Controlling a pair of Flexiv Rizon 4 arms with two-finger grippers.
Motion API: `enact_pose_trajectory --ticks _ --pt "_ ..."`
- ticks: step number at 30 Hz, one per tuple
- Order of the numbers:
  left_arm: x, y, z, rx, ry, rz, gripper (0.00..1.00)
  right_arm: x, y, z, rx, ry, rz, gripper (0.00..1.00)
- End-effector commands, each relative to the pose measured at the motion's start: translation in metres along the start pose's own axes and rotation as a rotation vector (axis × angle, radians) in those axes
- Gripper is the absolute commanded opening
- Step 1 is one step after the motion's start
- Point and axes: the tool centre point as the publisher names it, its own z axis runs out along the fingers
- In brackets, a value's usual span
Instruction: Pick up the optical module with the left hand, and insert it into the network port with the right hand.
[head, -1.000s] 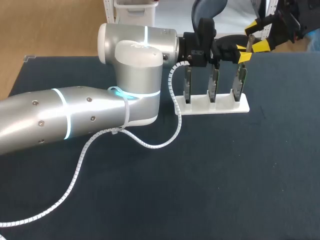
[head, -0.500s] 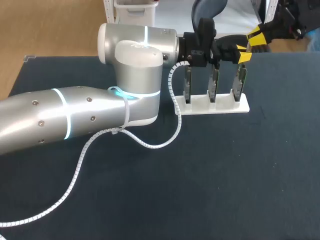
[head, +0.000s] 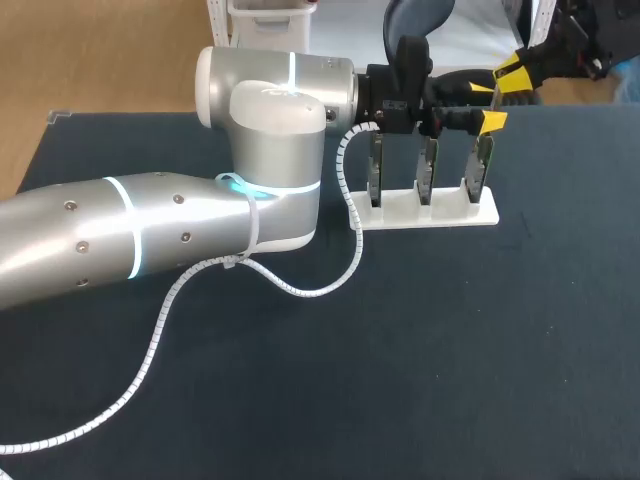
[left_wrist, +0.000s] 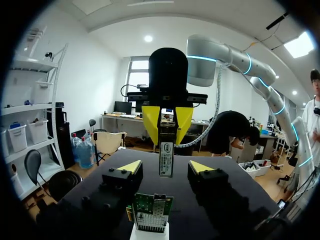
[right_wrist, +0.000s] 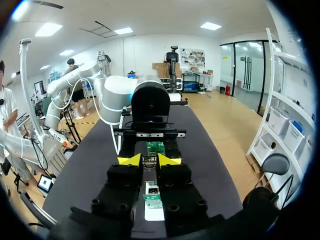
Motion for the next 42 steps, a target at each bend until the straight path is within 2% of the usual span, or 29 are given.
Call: enact_pose_trajectory --ticks 1,11,17,29,35,42 --pt "-0.001 0.003 -0.001 0.004 0.014 0.01 1.0 0.0 -0.001 0.001 0.003 0.001 -0.001 0.0" --pt "-0.005 0.004 -0.01 -0.001 0.209 0.013 1.0 0.001 -0.003 0.001 0.015 -0.003 -0.003 0.0" --pt "0.005 0.002 -0.012 0.028 0.319 0.017 1.0 0.002 -0.004 0.0 0.02 -0.001 0.0 0.0" --pt "0.029 0.006 -0.023 0.023 0.45 -0.005 1.0 0.002 -0.008 0.0 0.022 -0.002 -0.001 0.0" --pt "0.04 0.007 -0.026 0.016 0.475 -0.022 1.0 0.002 -0.009 0.0 0.023 -0.002 0.0 0.0" --pt "0.043 0.002 -0.023 0.03 0.491 -0.017 1.0 0.002 -0.009 0.0 0.024 0.001 0.001 0.0"
